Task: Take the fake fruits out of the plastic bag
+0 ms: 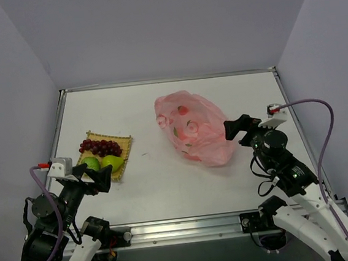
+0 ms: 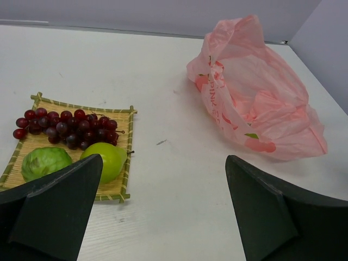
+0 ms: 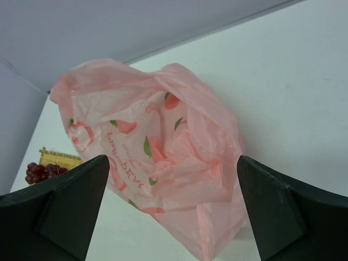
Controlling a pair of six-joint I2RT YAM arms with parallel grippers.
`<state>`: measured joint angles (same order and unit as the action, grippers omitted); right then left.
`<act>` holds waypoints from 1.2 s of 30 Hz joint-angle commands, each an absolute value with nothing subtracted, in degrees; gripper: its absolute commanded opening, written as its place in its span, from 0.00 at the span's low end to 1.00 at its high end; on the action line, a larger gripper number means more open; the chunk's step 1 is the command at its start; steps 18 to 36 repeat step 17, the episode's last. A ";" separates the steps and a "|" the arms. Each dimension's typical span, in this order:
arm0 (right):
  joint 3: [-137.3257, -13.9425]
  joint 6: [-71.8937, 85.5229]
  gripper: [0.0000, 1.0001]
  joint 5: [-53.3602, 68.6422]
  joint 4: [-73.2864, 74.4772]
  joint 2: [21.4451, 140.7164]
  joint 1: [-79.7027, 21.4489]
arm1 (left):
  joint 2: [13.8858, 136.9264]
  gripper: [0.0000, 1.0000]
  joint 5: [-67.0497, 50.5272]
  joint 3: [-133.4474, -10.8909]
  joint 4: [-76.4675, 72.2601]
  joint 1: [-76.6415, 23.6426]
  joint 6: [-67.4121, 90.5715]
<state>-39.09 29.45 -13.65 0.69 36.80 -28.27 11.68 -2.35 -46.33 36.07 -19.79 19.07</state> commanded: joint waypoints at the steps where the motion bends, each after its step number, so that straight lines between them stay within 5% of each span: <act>1: -41.57 29.97 1.00 -17.57 5.53 31.04 -28.74 | 10.90 0.94 -4.13 -47.46 34.63 -19.34 17.75; 11: -36.92 31.11 1.00 -27.60 6.68 16.79 -28.74 | 10.46 0.94 -4.04 -47.37 34.80 -18.72 17.49; 36: -35.68 32.43 1.00 -25.32 6.86 18.45 -28.74 | 12.92 0.94 -3.87 -47.55 35.07 -18.46 17.49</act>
